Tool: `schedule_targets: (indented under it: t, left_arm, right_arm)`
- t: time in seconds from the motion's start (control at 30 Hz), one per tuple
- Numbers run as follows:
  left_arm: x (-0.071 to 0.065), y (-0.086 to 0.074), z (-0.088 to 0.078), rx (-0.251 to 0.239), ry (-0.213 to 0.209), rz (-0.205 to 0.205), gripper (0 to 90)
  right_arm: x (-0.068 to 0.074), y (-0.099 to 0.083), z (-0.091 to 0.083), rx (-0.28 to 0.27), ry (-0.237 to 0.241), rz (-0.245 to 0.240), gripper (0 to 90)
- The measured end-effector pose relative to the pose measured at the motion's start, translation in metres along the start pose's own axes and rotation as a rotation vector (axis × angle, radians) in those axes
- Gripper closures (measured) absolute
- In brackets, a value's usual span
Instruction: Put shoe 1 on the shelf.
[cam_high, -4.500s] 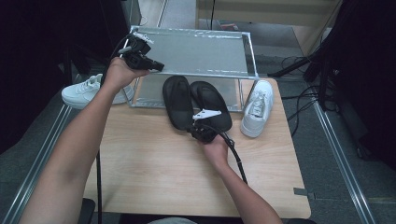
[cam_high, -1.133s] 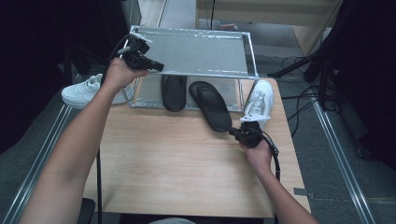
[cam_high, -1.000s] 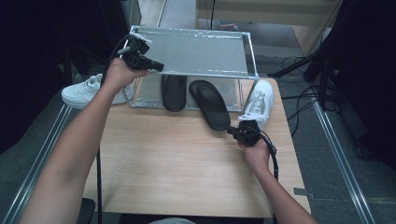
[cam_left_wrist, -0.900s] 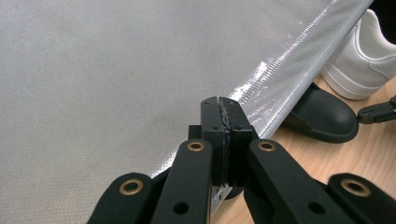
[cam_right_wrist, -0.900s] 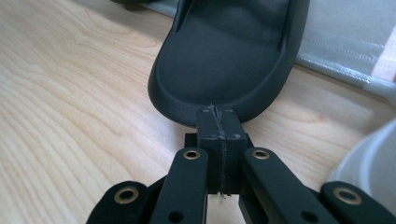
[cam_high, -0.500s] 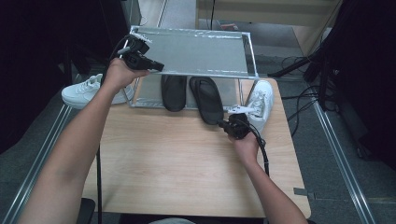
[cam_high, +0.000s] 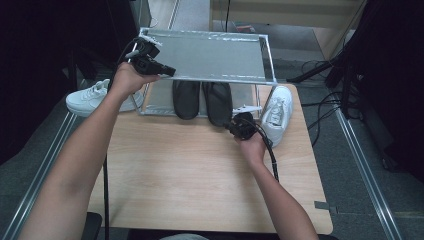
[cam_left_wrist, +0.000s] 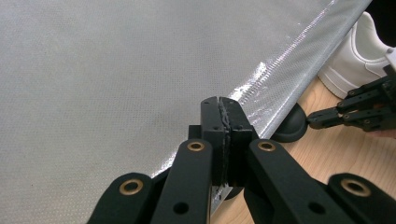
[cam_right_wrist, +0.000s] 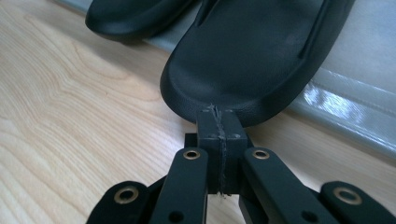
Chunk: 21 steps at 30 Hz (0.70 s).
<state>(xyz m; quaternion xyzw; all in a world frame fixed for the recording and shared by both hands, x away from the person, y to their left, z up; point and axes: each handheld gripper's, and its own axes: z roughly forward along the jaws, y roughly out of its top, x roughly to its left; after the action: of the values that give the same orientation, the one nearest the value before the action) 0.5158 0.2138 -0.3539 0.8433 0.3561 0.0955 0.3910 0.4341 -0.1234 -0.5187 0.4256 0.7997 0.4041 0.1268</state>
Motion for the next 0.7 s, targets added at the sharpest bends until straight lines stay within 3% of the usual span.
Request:
schedule_targets:
  t: [0.7]
  left_arm:
    - [0.000, 0.000, 0.000, 0.004, 0.006, 0.007, 90.0]
  right_arm:
    - [0.016, 0.019, 0.033, -0.015, 0.014, 0.032, 90.0]
